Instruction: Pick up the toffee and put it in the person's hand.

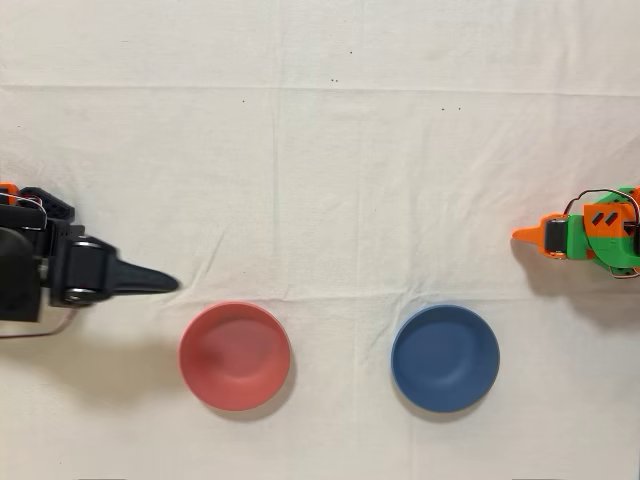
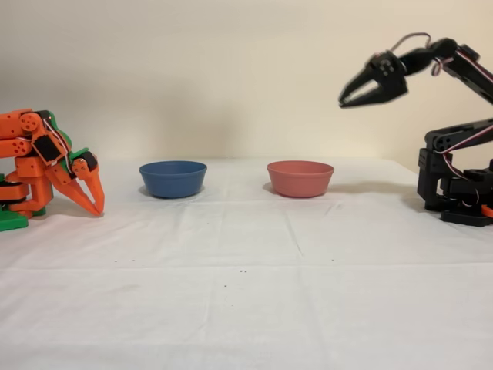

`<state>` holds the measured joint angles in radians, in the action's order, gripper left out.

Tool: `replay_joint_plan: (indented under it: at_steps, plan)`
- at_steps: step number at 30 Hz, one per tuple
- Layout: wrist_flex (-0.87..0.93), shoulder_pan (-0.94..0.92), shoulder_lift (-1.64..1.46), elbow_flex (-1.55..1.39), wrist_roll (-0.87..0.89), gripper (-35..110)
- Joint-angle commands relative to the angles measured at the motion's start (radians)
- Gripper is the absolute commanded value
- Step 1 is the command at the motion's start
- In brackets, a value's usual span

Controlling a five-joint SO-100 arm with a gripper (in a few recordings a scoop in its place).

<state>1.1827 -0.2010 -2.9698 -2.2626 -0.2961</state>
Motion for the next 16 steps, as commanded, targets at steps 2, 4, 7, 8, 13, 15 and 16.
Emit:
replay_joint_plan:
  at_steps: [2, 4, 7, 8, 13, 15, 16]
  plan:
    - [0.163, -0.035, -0.181, -0.083, 0.064, 0]
    - [0.16, -0.034, -0.229, -0.109, 0.1, 0]
    - [0.126, -0.032, -0.327, -0.179, 0.132, 0]
    - [0.129, -0.032, -0.374, -0.201, 0.137, 0]
    - [0.124, -0.028, -0.364, -0.27, 0.209, 1]
    - [0.072, -0.028, -0.353, -0.321, 0.21, 1]
    - [0.041, -0.026, -0.35, -0.345, 0.21, 1]
